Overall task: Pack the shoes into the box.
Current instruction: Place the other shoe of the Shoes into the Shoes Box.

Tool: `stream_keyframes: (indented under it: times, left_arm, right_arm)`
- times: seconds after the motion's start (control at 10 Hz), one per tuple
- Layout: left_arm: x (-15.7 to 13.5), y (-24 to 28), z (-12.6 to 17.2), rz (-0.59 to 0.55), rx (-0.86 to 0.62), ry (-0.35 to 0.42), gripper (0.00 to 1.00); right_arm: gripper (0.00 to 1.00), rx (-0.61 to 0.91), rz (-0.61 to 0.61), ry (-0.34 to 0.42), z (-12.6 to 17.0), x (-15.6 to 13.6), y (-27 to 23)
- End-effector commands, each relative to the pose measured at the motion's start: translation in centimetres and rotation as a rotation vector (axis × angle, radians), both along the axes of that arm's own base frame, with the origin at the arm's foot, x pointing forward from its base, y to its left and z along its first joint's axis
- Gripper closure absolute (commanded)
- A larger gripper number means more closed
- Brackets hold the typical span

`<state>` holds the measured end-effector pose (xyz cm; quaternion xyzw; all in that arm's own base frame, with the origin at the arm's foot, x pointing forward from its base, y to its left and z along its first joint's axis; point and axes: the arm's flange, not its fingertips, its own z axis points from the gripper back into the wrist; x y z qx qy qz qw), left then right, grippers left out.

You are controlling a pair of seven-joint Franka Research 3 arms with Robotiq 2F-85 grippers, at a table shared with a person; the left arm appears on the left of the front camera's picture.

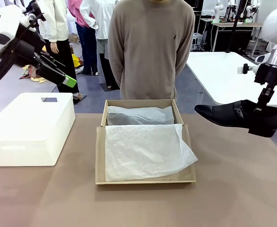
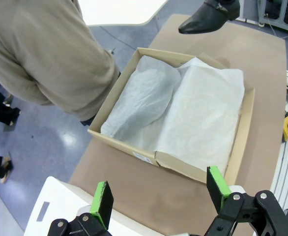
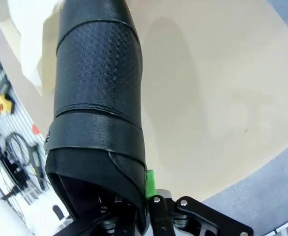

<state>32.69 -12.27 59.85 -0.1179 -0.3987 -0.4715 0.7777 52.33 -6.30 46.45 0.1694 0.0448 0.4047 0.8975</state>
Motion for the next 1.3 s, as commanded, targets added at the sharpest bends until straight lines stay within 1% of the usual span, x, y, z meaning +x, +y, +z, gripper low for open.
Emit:
stream_keyframes:
  times: [0.0, 0.1, 0.2, 0.3, 0.4, 0.5, 0.6, 0.7, 0.8, 0.9, 1.0, 1.2]
  left_arm:
    - [0.0, 0.1, 0.0, -0.006, -0.008, 0.002, 0.00]
    - [0.0, 0.1, 0.0, -0.006, -0.008, 0.002, 0.00]
    - [0.0, 0.1, 0.0, -0.006, -0.008, 0.002, 0.00]
    - [0.0, 0.1, 0.0, -0.006, -0.008, 0.002, 0.00]
    - [0.0, 0.1, 0.0, -0.006, -0.008, 0.002, 0.00]
    - [0.0, 0.1, 0.0, -0.006, -0.008, 0.002, 0.00]
    - [0.0, 0.1, 0.0, -0.006, -0.008, 0.002, 0.00]
    - [0.0, 0.1, 0.0, -0.006, -0.008, 0.002, 0.00]
    - [0.0, 0.1, 0.0, -0.006, -0.008, 0.002, 0.00]
    - [0.0, 0.1, 0.0, -0.006, -0.008, 0.002, 0.00]
    - [0.0, 0.1, 0.0, -0.006, -0.008, 0.002, 0.00]
    - [0.0, 0.1, 0.0, -0.006, -0.008, 0.002, 0.00]
  right_arm:
    - [1.00, 0.071, -0.228, 0.006, 3.1, -1.4, 2.4]
    - [1.00, 0.105, -0.316, 0.033, 4.1, -2.0, 3.2]
    - [1.00, 0.107, -0.393, 0.061, 4.8, -2.8, 4.2]
    - [1.00, 0.105, -0.479, 0.110, 5.4, -3.5, 5.7]
    - [1.00, 0.091, -0.572, 0.122, 5.8, -3.9, 7.1]
    - [1.00, 0.068, -0.692, 0.082, 6.0, -3.9, 8.5]
    - [1.00, 0.030, -0.750, 0.058, 6.3, -3.8, 10.1]
    - [1.00, 0.010, -0.773, 0.047, 6.7, -3.7, 11.8]
    - [1.00, -0.001, -0.806, 0.013, 7.2, -3.6, 13.2]
    - [1.00, -0.027, -0.859, -0.043, 7.5, -3.4, 14.5]
    - [1.00, -0.062, -0.866, -0.055, 7.6, -3.3, 15.6]
    - [1.00, -0.117, -0.864, -0.053, 7.7, -3.1, 16.8]
